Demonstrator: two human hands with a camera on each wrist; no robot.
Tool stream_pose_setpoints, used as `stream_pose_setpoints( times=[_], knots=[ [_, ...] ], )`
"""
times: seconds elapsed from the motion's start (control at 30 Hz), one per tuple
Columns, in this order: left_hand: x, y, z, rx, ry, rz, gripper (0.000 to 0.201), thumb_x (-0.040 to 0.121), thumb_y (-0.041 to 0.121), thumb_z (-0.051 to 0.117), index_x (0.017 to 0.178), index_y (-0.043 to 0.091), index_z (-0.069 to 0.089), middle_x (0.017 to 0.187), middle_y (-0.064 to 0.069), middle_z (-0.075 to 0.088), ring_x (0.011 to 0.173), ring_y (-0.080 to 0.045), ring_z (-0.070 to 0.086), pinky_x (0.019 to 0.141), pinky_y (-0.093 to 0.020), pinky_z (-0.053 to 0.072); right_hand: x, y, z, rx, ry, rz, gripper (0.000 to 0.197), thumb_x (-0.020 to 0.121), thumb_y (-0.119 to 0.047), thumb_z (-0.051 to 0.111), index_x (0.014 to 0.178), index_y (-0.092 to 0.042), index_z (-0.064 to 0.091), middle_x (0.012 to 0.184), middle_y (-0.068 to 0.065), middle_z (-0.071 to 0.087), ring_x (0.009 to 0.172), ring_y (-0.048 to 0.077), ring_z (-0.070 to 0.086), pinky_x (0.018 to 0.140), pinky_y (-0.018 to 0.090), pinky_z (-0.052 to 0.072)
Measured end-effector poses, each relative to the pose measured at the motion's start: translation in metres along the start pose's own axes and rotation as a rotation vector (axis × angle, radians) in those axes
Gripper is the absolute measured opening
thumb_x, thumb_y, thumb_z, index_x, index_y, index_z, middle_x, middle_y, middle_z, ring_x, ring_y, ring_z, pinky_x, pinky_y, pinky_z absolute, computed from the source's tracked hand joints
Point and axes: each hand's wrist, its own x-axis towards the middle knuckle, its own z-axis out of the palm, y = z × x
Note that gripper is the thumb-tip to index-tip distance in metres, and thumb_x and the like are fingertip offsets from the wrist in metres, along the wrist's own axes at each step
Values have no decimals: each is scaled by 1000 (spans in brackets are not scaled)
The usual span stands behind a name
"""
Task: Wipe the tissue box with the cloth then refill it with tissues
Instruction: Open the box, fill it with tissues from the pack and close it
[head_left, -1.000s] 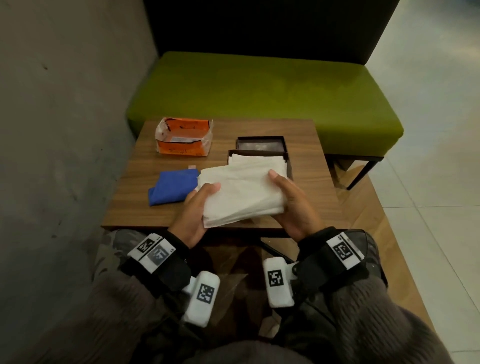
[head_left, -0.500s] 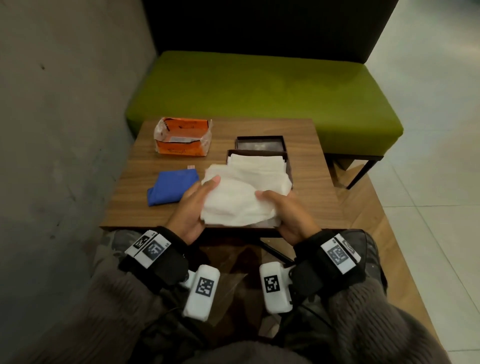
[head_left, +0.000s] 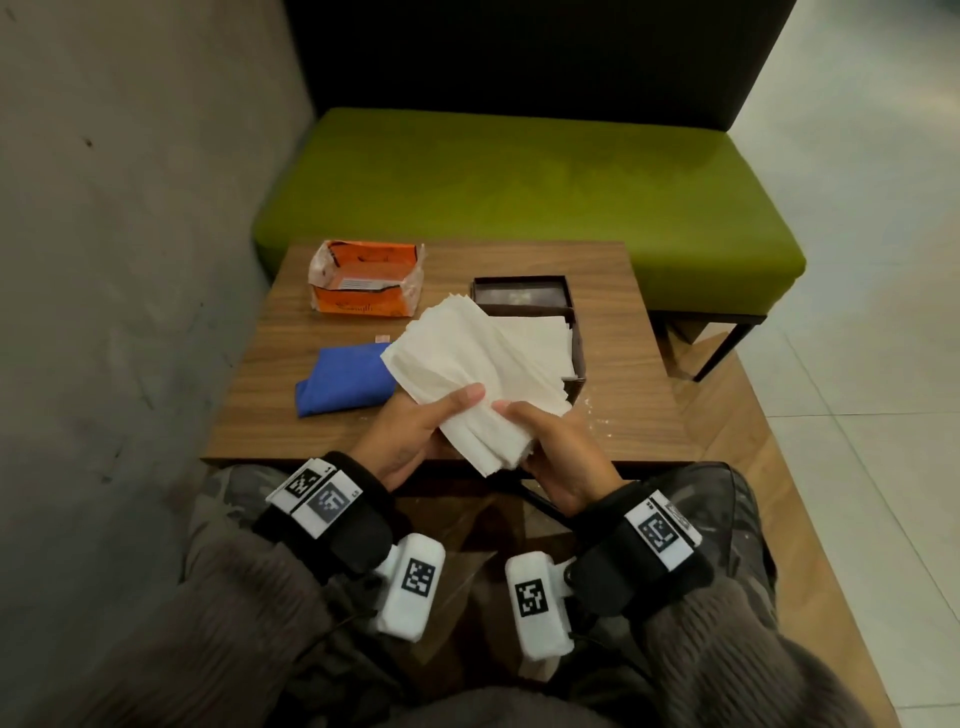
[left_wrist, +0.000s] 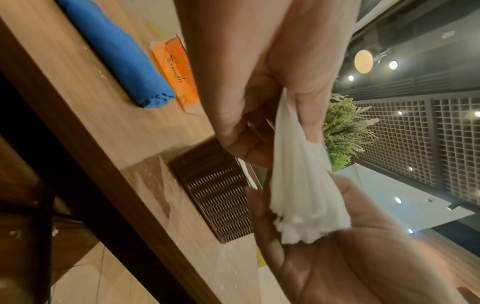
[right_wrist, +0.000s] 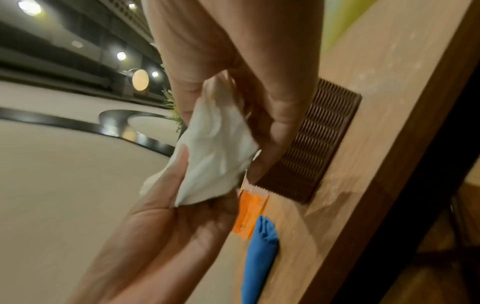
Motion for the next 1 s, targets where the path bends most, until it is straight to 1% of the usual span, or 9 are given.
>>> stream_pose_setpoints(
  times=[0.1,0.2,0.4,0.5,0.6,0.7,0.77,0.87,1.0],
  knots=[
    [6,1,0,-5,64,37,41,82,14,64,122,19,53,119,-3,66,107,-20,64,88,-40,53,-4,-9,-9,-71,-70,-56,61,77,-19,77,132,-17,49,123,3,67,107,21,68,80,41,60],
    [20,-2,9,-38,120,54,47,84,10,63,129,12,50,121,-4,64,110,-19,62,90,-37,52,1,-16,-13,-237,-4,-132,77,71,-9,82,134,-18,39,127,5,59,112,24,64,83,45,60],
    [56,10,23,-21,177,130,34,81,6,68,112,16,58,106,-1,68,96,-17,66,70,-28,58,32,-53,-32,-467,194,-291,55,78,-7,79,127,-6,54,118,10,68,106,24,67,88,46,57],
    [73,17,18,246,242,203,28,81,14,70,108,9,62,98,-3,68,90,-19,66,67,-22,57,44,-72,-42,-610,211,-299,43,84,-7,74,124,1,60,112,9,69,102,23,67,78,29,57],
    [87,15,8,519,258,284,32,81,19,71,108,5,64,103,-7,69,94,-18,65,78,-28,55,57,-84,-48,-791,237,-327,32,89,-10,69,119,-1,63,103,5,66,91,16,61,61,12,44],
    [93,7,3,846,299,326,21,86,28,65,79,9,63,76,-2,61,75,-17,57,65,-27,45,72,-85,-51,-961,255,-352,28,91,-12,66,117,-1,62,98,4,63,91,19,59,70,22,41],
    [96,2,0,1060,361,329,34,88,35,62,63,14,49,73,-3,51,79,-20,47,69,-31,36,81,-81,-52,-1096,267,-354,27,91,-16,66,114,-1,63,98,9,66,88,25,60,70,32,43],
    [98,-2,-4,1297,383,259,34,89,40,57,76,9,61,97,-6,43,106,-28,37,87,-37,32,89,-73,-51,-1250,223,-371,23,94,-16,62,112,-1,63,96,13,66,95,32,60,71,34,40],
    [101,3,-4,1500,348,271,42,84,45,62,102,8,68,118,-9,44,114,-29,36,97,-39,35,93,-65,-49,-1594,232,-399,24,93,-22,61,108,-4,62,113,15,56,113,33,42,83,36,34]
  ],
)
